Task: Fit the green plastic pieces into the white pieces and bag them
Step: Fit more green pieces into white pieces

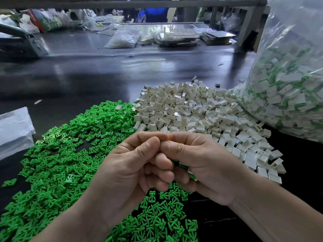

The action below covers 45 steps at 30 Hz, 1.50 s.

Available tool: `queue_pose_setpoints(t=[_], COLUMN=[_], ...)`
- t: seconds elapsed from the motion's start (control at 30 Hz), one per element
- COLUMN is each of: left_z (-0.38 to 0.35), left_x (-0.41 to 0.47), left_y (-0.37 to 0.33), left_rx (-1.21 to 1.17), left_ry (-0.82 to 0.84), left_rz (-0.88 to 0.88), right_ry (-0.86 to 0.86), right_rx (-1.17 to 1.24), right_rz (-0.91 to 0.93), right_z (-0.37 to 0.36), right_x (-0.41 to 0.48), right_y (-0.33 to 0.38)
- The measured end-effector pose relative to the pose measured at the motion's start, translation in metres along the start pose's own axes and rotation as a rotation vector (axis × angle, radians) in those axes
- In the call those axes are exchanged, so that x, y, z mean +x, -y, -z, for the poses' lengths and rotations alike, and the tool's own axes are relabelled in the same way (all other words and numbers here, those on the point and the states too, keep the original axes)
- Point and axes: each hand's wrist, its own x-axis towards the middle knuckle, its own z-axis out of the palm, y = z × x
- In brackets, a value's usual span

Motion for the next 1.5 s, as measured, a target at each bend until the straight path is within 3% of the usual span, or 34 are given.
queue_pose_setpoints(t=[0.23, 0.4, 0.5, 0.73, 0.83, 0.93, 1.03, 1.1, 1.17, 1.27, 1.5], left_z=[-0.007, 0.002, 0.009, 0.001, -0.001, 0.012, 0.031, 0.038, 0.039, 0.038, 0.039], left_x=[-0.001, -0.001, -0.003, -0.010, -0.009, -0.001, 0.010, 0.015, 0.015, 0.016, 0.015], left_y=[0.003, -0.003, -0.007, 0.000, 0.002, -0.006, -0.009, -0.004, -0.002, -0.003, -0.004], left_rx=[0.024, 0.039, 0.295, 1.157, 1.323, 1.418, 1.784, 1.966, 2.060, 2.023, 1.823], left_ry=[-0.086, 0.047, -0.003, -0.179, -0.146, -0.248, -0.330, -0.270, -0.189, -0.205, -0.294], left_rz=[-0.051, -0.101, -0.163, -0.636, -0.759, -0.697, -0.438, -0.318, -0.319, -0.399, -0.382], right_ry=[0.004, 0.065, 0.045, 0.027, 0.063, 0.050, -0.037, -0.094, -0.138, -0.189, -0.202], right_rx=[0.000, 0.045, 0.037, 0.167, 0.248, 0.419, 0.540, 0.554, 0.550, 0.546, 0.491], right_rz=[0.032, 0.068, 0.057, -0.134, -0.135, -0.133, -0.106, -0.107, -0.113, -0.120, -0.145], right_z=[-0.004, -0.005, -0.004, -0.002, -0.001, 0.007, 0.012, 0.012, 0.012, 0.014, 0.012], right_x=[0.002, 0.002, 0.001, 0.001, 0.003, 0.005, 0.008, 0.009, 0.010, 0.010, 0.010], right_y=[0.001, 0.004, 0.001, 0.000, -0.004, 0.001, 0.006, 0.006, 0.006, 0.005, 0.003])
